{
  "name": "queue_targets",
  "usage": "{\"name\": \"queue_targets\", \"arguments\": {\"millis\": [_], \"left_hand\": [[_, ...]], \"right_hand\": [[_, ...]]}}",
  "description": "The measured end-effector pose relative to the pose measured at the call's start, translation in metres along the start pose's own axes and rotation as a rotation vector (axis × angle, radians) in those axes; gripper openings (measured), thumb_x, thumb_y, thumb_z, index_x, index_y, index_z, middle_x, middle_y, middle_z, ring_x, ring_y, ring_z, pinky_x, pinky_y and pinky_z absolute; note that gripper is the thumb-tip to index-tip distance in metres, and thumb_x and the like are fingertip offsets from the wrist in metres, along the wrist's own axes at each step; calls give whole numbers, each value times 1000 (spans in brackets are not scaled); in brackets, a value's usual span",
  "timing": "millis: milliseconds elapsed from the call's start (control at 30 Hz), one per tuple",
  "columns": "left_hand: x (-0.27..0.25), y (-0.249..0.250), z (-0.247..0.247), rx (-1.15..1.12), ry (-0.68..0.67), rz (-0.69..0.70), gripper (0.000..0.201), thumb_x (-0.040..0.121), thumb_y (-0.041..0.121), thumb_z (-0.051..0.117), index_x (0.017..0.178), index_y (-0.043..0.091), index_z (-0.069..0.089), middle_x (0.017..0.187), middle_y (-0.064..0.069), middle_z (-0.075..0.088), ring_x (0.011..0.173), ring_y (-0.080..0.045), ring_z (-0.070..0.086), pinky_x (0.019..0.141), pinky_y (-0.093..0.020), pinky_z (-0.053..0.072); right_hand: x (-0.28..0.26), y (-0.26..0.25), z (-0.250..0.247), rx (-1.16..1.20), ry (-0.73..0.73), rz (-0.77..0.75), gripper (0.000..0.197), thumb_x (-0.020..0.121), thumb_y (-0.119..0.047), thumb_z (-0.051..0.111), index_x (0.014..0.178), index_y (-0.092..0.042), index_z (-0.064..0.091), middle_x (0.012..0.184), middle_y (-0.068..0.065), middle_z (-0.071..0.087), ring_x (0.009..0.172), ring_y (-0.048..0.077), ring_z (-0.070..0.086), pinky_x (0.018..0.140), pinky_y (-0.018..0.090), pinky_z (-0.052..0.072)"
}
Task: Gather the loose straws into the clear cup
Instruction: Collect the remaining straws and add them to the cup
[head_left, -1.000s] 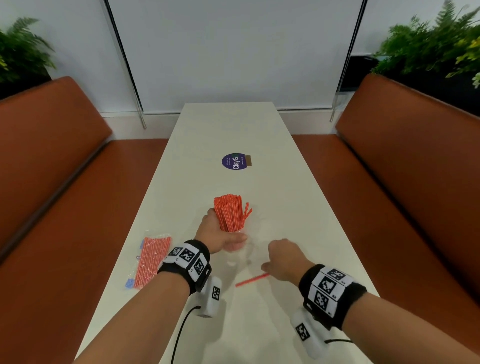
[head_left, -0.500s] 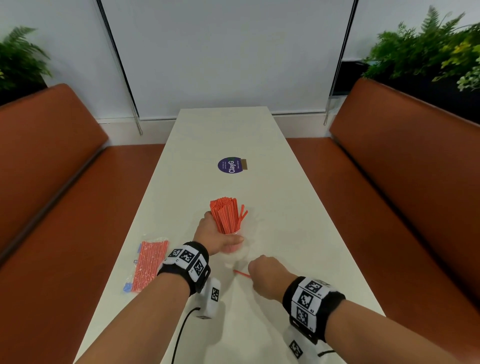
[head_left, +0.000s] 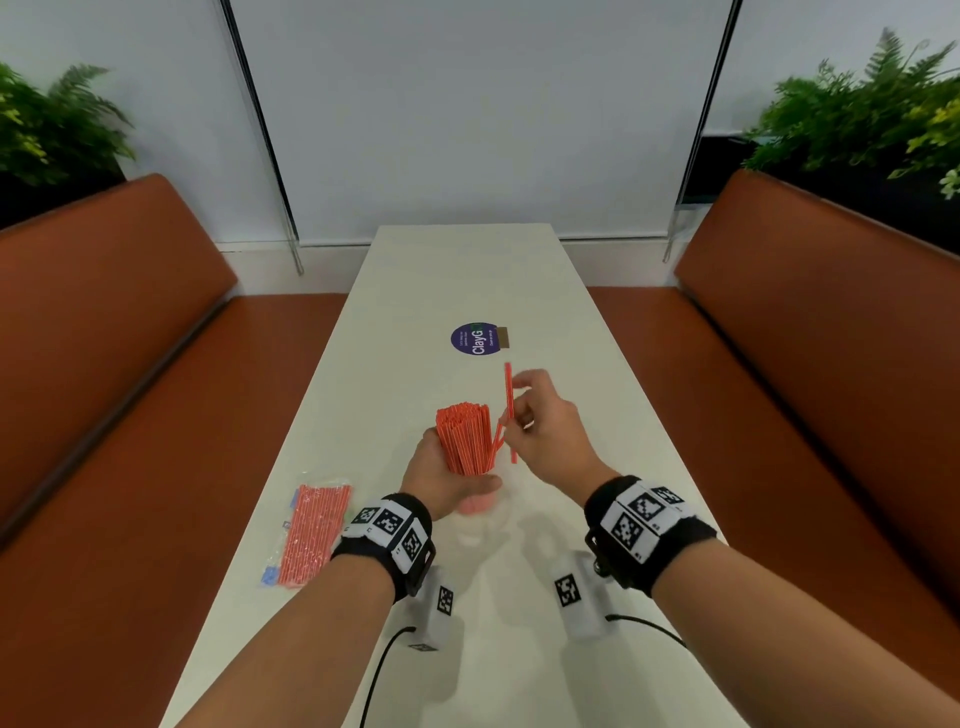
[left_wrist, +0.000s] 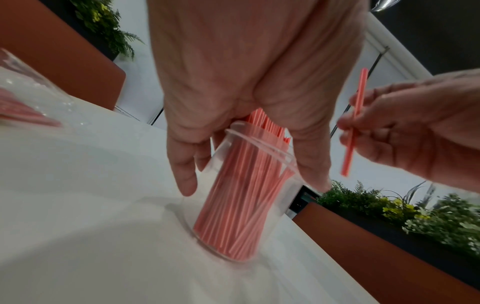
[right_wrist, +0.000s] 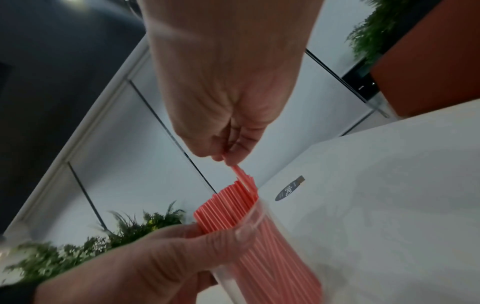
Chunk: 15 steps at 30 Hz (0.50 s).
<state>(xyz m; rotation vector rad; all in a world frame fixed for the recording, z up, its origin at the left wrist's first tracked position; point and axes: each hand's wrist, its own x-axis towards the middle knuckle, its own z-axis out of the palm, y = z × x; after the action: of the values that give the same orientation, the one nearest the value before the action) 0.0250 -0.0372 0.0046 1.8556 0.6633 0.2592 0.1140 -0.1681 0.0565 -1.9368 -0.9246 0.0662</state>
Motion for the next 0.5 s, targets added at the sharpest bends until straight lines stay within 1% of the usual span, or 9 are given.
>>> {"name": "queue_targets", "arguments": {"millis": [67,167,200,267,300,333,367,433,500], "left_hand": [[0,-1,0,-10,0,3,69,65,13,88,114,21,41,97,16,54,86,5,51,67,-15,41],[-1,-2,0,-20,-5,12,70,64,13,89,116,19,42,99,14,56,89,1,54,69,-17,42],[-1,-3,0,-16,-2,13,70,63,14,89,116,19,43,100,13,57,89,0,55,69,-18,43],[-1,-4,0,-5,3,19,69,63,15,89,115,20,44,102,11,58,91,-4,58,74,-22,45],[-1,-4,0,0,0,25,69,63,16,89,115,20,44,102,11,59,92,-6,59,76,-23,46],[-1,-4,0,3,-6,29,68,63,16,88,116,19,44,102,10,59,91,-5,59,76,-23,47],[-1,-3,0,8,-11,34,67,64,15,87,116,19,45,102,9,59,89,-4,59,75,-23,47],[1,-3,1,40,-20,52,56,70,9,81,112,18,45,98,8,57,85,-4,57,74,-22,47],[2,0,3,101,-31,73,43,77,6,73,109,16,46,94,9,55,87,-12,58,74,-23,48]], "right_hand": [[5,2,8,100,39,-24,49,85,-1,57,127,-16,38,77,10,65,67,15,61,60,14,48],[3,10,21,86,36,-79,65,83,3,55,138,-24,32,79,8,61,71,12,58,65,12,46],[2,12,24,55,44,-76,66,82,3,55,138,-24,33,85,6,60,78,13,57,69,12,45],[1,19,29,5,74,-27,63,84,0,55,140,-20,34,107,7,55,100,15,53,85,20,47],[-1,22,32,-2,57,26,62,85,-4,55,142,-15,31,120,12,51,111,18,50,94,24,43],[-3,24,36,-2,3,93,65,88,-9,55,145,-9,24,133,16,43,123,22,46,100,24,36],[-6,24,40,2,-74,146,69,90,-13,54,147,-5,15,143,19,34,131,25,39,103,22,28],[-10,20,51,-13,-203,148,75,94,-18,49,148,-3,0,151,20,21,139,28,28,106,22,20],[-5,15,60,-85,-216,89,77,95,-23,48,148,-5,-5,152,22,16,140,33,26,114,33,22]]}}
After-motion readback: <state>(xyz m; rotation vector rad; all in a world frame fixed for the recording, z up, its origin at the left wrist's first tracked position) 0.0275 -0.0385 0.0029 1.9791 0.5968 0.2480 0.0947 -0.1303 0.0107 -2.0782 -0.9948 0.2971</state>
